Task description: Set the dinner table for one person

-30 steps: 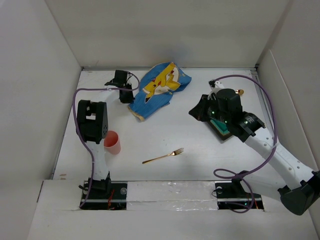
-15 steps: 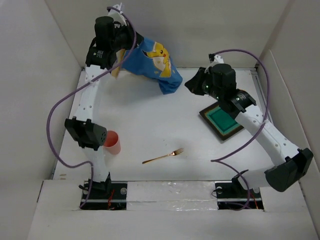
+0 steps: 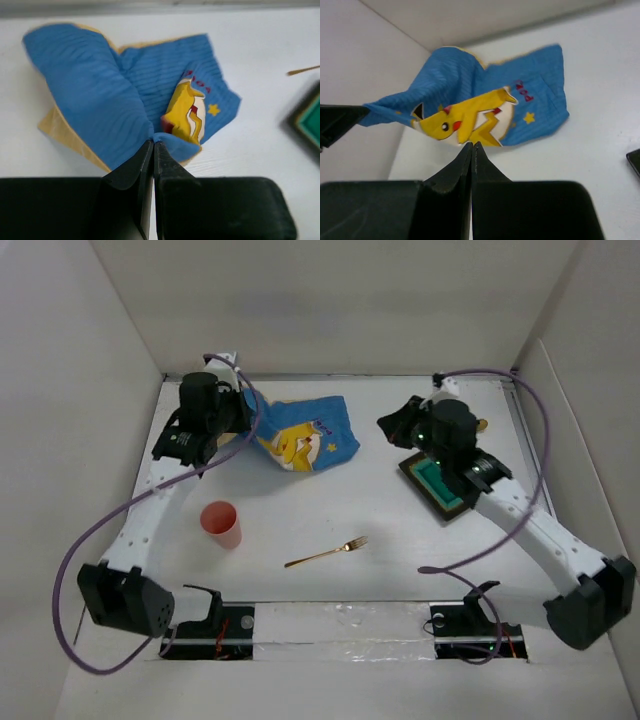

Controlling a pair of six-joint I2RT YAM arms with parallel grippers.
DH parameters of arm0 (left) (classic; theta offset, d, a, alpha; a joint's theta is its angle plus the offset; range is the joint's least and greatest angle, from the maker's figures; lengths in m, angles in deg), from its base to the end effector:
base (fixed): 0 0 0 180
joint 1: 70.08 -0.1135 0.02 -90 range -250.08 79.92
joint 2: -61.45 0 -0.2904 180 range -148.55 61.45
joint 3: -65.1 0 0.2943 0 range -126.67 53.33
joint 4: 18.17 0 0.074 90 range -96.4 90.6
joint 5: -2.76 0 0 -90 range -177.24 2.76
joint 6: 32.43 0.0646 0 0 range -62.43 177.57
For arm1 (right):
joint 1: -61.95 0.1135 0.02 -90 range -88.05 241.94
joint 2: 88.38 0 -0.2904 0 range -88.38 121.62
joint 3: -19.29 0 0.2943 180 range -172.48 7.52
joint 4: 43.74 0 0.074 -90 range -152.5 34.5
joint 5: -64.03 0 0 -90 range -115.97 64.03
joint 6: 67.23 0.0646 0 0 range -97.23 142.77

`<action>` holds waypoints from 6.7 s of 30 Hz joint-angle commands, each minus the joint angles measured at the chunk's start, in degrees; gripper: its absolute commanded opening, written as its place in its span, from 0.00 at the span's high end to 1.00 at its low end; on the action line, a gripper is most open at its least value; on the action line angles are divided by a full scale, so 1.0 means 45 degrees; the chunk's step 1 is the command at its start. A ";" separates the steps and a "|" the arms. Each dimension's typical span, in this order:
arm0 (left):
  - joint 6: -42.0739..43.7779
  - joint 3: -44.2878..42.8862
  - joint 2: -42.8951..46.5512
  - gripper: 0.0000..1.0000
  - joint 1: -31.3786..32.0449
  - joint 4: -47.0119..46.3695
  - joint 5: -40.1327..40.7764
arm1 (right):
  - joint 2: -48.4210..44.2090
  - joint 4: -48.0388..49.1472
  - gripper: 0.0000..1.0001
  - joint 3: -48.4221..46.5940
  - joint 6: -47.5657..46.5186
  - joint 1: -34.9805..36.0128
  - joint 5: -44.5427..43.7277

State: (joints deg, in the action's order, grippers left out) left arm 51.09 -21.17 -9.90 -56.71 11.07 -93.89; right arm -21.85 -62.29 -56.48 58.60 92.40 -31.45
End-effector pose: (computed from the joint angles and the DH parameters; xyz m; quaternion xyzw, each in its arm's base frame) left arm 0.3343 -0.0871 0.4303 0.0829 0.7848 -0.1507 0.5954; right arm 0.2887 0.1626 0.4048 0.0666 0.7590 0.3230 0.5614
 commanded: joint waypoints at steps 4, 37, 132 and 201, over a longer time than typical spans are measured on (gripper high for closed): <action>0.0153 -0.0708 -0.1916 1.00 0.0018 -0.0603 0.0288 | 0.4176 0.0475 0.68 -0.1865 -0.0092 0.0068 0.0184; -0.1314 0.2258 0.0563 1.00 0.0018 0.1019 0.0034 | 1.8928 -0.5465 0.34 -1.8002 0.0806 0.0302 -0.2397; -0.2584 0.4523 -0.2602 1.00 -0.2931 -0.2206 -0.0591 | 0.5375 -0.0503 1.00 0.0882 -0.0151 -0.2432 0.1060; -0.3952 0.0247 0.1032 0.97 -0.0961 -0.0251 -0.5006 | -0.0730 -0.2517 0.37 0.6588 0.3503 -1.0553 0.2307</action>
State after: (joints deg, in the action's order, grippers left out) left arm 33.04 -20.58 -6.67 -63.05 12.43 -114.24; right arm -30.42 -79.33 -27.17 74.23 48.56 -28.15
